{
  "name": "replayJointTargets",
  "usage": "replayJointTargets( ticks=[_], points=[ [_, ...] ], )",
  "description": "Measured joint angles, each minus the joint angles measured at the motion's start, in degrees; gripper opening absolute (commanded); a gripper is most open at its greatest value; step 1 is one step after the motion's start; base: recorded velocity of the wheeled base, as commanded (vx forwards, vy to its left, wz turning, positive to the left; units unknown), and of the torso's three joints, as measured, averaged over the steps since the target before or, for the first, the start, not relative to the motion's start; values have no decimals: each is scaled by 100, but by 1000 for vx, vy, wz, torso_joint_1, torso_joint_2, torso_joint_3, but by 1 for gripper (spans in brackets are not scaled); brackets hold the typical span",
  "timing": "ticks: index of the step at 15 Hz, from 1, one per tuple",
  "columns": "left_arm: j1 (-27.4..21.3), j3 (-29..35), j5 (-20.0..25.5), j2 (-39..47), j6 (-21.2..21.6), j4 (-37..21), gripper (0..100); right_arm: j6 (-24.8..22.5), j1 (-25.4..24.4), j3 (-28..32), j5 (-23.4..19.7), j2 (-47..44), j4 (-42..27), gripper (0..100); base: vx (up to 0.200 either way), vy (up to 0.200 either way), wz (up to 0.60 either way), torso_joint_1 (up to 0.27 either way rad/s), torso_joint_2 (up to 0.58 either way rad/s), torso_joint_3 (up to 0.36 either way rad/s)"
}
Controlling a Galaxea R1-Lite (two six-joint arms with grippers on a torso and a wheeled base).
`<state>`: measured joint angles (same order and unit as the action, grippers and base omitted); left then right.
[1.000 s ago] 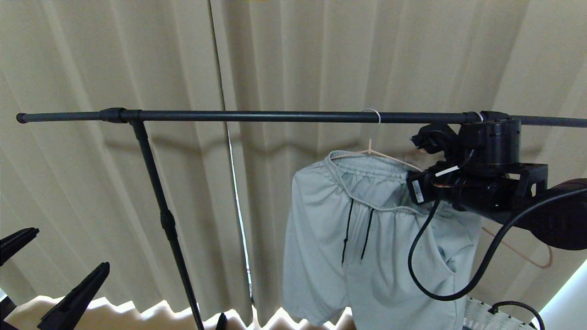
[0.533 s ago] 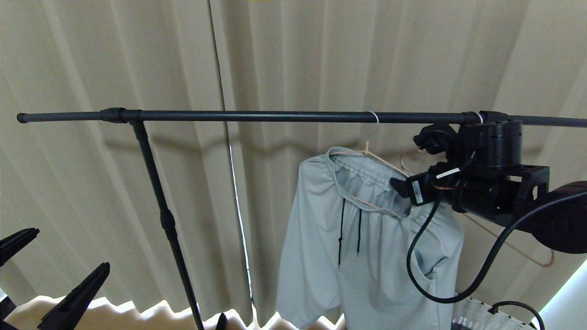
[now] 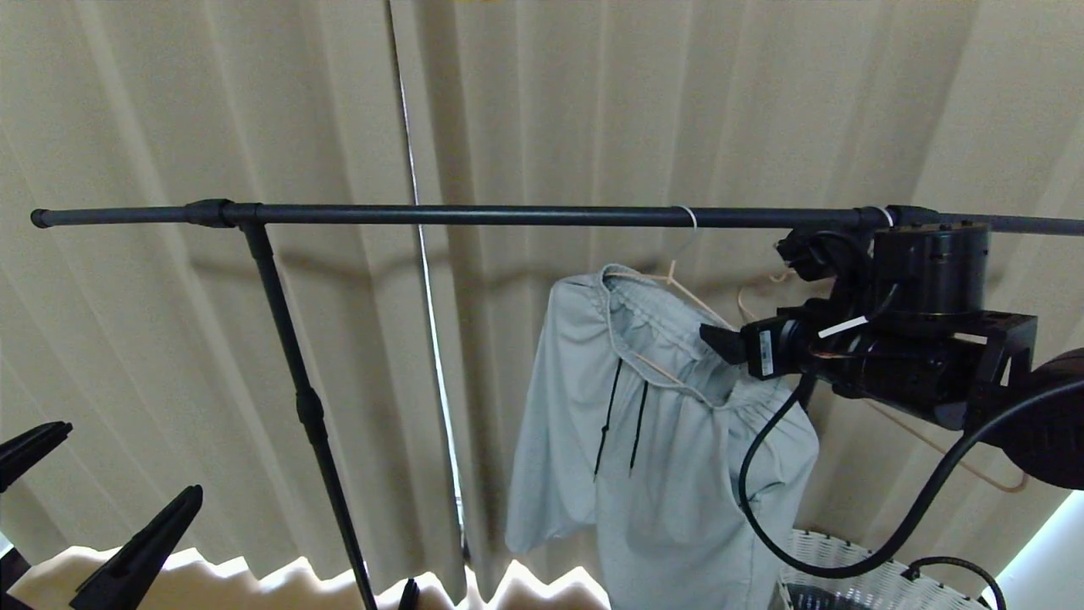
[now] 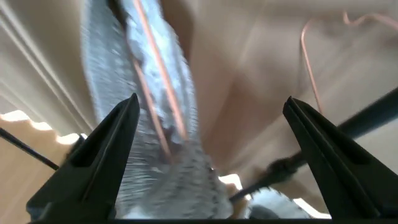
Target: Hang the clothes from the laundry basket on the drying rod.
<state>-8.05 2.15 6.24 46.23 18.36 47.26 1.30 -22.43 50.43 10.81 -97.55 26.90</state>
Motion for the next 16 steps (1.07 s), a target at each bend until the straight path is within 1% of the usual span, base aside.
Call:
replayJointTargets(
  ticks=[2,3,4,6,8,12,14,15,16],
  points=[
    [4,0,-1,-12,0,0,100,0,0,-346,-121,59,816,100,0,0,0,0,0,0],
    [6,0,-1,-20,-5,0,100,-7,5,-556,-138,98,1124,100,0,0,0,0,0,0],
    [11,2,-1,-26,-7,-2,100,-11,5,-686,-146,138,1236,100,0,0,0,0,0,0],
    [15,5,-22,-34,-20,0,100,-16,5,-934,-154,317,1291,100,0,0,0,0,0,0],
    [63,28,-26,-48,-41,6,100,-16,17,-1284,-157,808,1335,100,0,0,0,0,0,0],
    [540,-61,-30,-343,-148,-66,100,-16,33,-2395,-245,2155,1321,100,0,0,0,0,0,0],
    [723,-168,-89,-646,-208,-310,100,-16,38,-2999,-277,2743,1215,100,0,0,0,0,0,0],
    [831,-185,-118,-836,-241,-510,100,-18,38,-3202,-277,2961,1130,100,0,0,0,0,0,0],
    [950,-196,-135,-1073,-268,-856,100,-20,41,-3390,-269,3168,1007,100,0,0,0,0,0,0]
  ],
)
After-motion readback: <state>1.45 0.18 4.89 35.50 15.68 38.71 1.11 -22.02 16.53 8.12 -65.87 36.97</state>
